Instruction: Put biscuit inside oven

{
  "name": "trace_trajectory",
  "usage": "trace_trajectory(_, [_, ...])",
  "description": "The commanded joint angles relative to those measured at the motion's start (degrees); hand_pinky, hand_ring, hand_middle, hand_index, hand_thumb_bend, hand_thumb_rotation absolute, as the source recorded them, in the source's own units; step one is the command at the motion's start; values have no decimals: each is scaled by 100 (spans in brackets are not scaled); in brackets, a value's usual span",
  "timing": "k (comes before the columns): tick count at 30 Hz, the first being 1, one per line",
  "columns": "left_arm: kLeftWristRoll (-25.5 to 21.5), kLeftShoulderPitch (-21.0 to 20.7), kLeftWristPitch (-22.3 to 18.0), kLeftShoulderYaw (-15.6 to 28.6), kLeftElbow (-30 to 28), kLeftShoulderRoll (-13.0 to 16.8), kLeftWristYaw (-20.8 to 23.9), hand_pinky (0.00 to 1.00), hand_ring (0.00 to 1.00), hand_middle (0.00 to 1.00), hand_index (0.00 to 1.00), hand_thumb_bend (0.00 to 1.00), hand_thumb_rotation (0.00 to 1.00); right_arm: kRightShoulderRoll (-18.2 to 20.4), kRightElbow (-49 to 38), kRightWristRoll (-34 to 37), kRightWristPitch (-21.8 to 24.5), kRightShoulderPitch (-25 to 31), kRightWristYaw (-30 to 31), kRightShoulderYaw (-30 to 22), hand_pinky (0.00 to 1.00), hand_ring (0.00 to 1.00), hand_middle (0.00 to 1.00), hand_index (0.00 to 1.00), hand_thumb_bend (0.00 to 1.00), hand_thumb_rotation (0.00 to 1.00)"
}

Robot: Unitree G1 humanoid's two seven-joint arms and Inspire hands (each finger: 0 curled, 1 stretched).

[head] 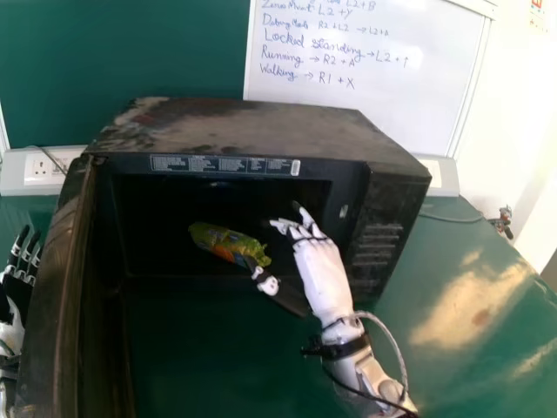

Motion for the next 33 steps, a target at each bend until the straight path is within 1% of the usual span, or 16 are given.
trace_trajectory(1, [-53,145,-49,25,264,-153,-62,50,67,80,92,8,0,-60,225,-63,-294,57,-375,-62,64,69,72,75,76,36])
trace_trajectory(2, [-43,144,-57,25,264,-153,-52,49,67,80,91,8,0,-71,327,-97,-402,62,-516,-66,61,68,71,74,75,35])
trace_trajectory(5, [-37,151,-32,22,234,-158,-5,49,67,80,91,9,0,-128,556,-224,-569,97,-860,-75,60,66,70,74,72,34])
trace_trajectory(9, [-14,163,-7,10,174,-174,88,47,66,78,91,9,0,-204,820,-301,-705,148,-1227,-99,56,61,67,72,69,32])
trace_trajectory(11, [-23,140,-42,20,239,-159,39,49,66,79,91,9,0,-230,933,-263,-750,192,-1329,-138,55,60,66,71,67,33])
trace_trajectory(12, [-34,127,-59,27,278,-148,-5,47,66,78,91,8,0,-246,995,-242,-792,208,-1394,-160,54,59,65,70,65,34])
trace_trajectory(15, [-22,133,-61,21,241,-156,32,44,65,78,91,8,0,-264,1249,-212,-933,202,-1707,-244,49,54,61,68,65,34])
trace_trajectory(18, [-10,140,-53,13,231,-149,42,43,65,78,91,9,0,-261,1526,-150,-1103,167,-1941,-335,43,49,58,66,65,31])
trace_trajectory(19, [-4,144,-55,10,231,-145,39,48,66,79,91,9,0,-265,1615,-118,-1125,160,-1999,-374,42,47,58,66,64,29])
trace_trajectory(21, [-3,151,-45,9,224,-145,44,50,67,79,91,8,0,-258,1789,-27,-1185,144,-2114,-468,40,46,57,65,64,29])
trace_trajectory(25, [-5,144,-34,13,246,-138,47,54,67,80,92,9,0,-184,2175,403,-1557,121,-2063,-702,38,44,54,65,61,22])
trace_trajectory(27, [3,140,-77,17,263,-141,29,53,68,80,92,8,0,-148,2375,585,-1714,100,-1995,-787,36,42,53,65,60,22])
trace_trajectory(33, [-12,159,-32,13,227,-150,47,54,68,80,92,8,0,-47,2822,948,-1805,63,-1876,-1004,29,36,47,64,58,19])
